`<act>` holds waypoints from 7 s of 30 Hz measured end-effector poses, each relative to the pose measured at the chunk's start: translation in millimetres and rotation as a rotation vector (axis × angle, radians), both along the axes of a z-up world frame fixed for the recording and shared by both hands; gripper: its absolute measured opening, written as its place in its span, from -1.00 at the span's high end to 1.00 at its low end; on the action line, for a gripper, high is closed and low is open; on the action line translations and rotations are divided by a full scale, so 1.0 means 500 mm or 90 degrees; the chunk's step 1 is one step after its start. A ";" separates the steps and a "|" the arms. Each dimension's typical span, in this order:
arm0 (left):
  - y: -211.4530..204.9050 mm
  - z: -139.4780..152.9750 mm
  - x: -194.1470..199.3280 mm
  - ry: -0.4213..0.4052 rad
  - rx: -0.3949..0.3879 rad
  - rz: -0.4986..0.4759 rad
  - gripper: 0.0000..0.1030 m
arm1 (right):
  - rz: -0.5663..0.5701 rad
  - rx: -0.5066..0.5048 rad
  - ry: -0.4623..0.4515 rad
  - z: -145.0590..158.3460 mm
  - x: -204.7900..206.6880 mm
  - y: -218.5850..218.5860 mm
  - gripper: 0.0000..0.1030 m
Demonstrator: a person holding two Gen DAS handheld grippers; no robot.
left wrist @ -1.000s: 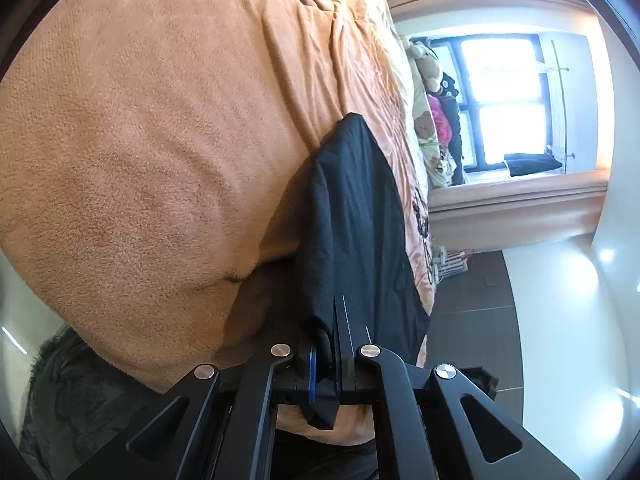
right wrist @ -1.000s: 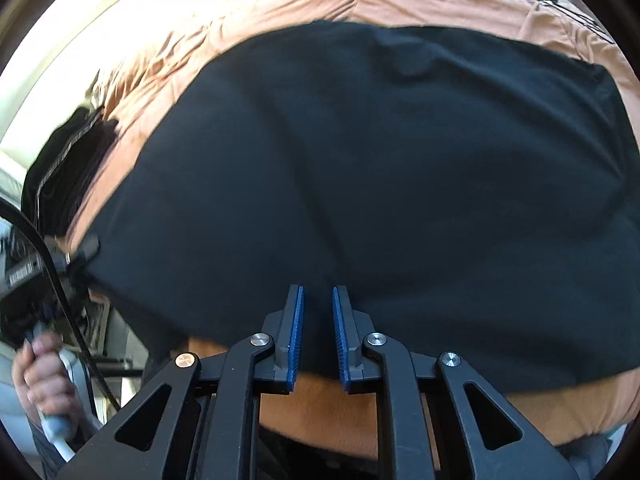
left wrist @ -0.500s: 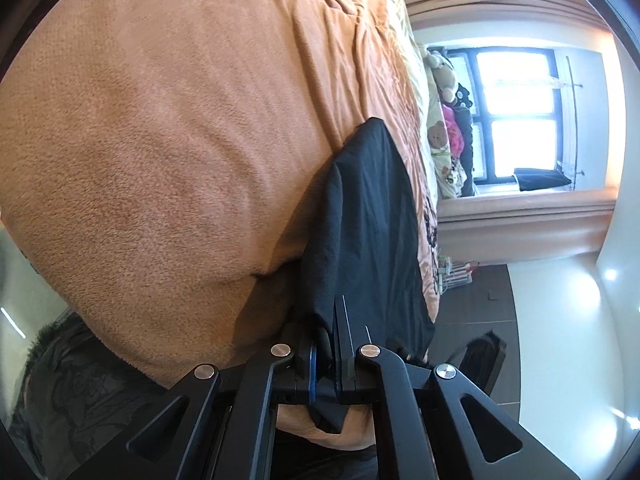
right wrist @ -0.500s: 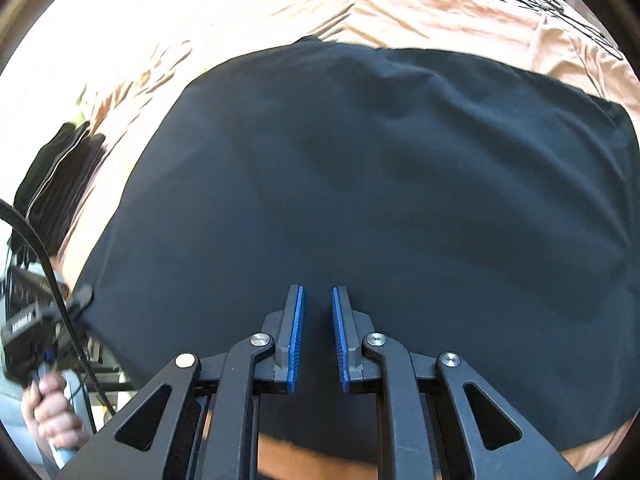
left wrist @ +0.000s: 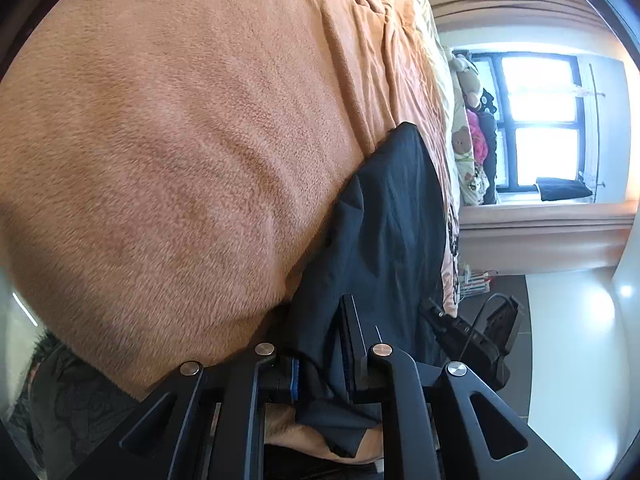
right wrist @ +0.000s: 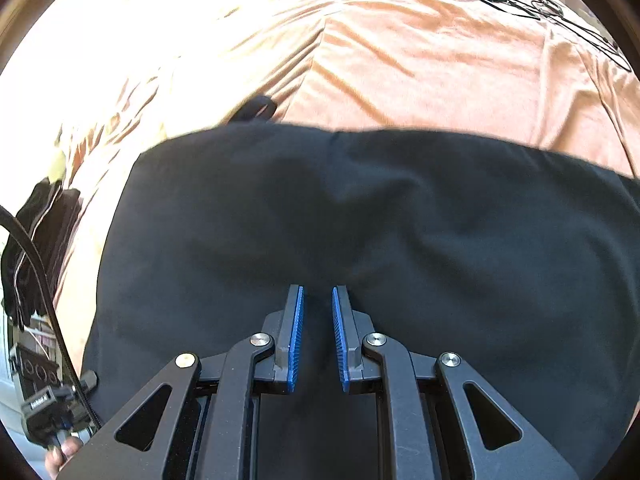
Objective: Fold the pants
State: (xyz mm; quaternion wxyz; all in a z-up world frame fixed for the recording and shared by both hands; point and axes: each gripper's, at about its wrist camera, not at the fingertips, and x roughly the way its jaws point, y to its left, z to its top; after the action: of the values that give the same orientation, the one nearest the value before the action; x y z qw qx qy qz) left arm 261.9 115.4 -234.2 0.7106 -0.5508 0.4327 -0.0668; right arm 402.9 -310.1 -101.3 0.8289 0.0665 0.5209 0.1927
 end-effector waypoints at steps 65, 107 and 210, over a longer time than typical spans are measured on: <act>-0.265 0.284 0.183 -0.256 0.032 -0.219 0.86 | -0.046 0.200 -0.015 0.060 -0.252 -0.256 0.77; -0.915 0.175 0.228 -0.187 0.249 -0.772 0.86 | -0.340 0.271 -0.050 0.074 -0.510 -0.719 0.76; -0.520 0.010 0.227 -0.019 0.161 -0.497 0.65 | -0.219 0.339 0.033 -0.034 -0.399 -0.624 0.95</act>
State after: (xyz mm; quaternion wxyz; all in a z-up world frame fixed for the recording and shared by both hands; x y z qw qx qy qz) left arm 375.4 -144.8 -229.1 0.7001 -0.2524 0.6036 -0.2859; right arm 203.3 -622.2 -118.5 0.7892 0.3732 0.4542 0.1778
